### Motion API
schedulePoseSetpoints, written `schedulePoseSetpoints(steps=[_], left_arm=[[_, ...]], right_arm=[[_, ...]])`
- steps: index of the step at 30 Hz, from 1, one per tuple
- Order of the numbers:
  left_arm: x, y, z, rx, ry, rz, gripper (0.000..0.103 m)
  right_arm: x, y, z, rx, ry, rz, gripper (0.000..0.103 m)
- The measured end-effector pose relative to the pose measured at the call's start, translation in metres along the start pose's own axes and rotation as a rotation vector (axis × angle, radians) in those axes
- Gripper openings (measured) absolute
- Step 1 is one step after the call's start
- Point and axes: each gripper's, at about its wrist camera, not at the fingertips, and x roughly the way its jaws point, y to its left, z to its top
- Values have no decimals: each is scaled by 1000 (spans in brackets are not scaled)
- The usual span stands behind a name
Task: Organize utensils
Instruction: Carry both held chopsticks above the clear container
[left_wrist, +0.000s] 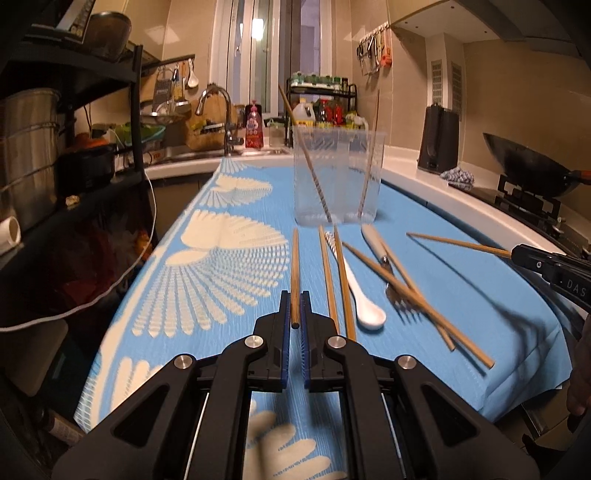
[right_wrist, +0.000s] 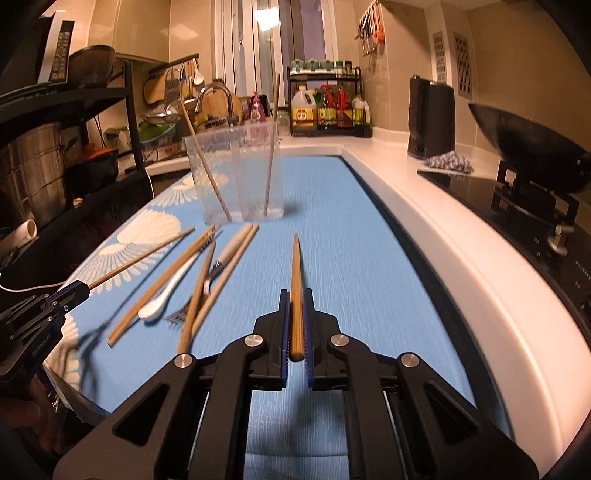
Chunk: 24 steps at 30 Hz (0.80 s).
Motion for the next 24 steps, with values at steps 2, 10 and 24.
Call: schedulePoseSetpoints(steps=[2,10,24], left_arm=[[-5,0,10,13,-28,3,5],[-13,7,50,13,-98,-12,5],[-6,24,121,-18,-101,-73,5]], right_arm=[[-8,1,8,-3,-26,2,7],[-25,-3,48,12,-103,16,7],[-32,6,121,0,-156,57,7]])
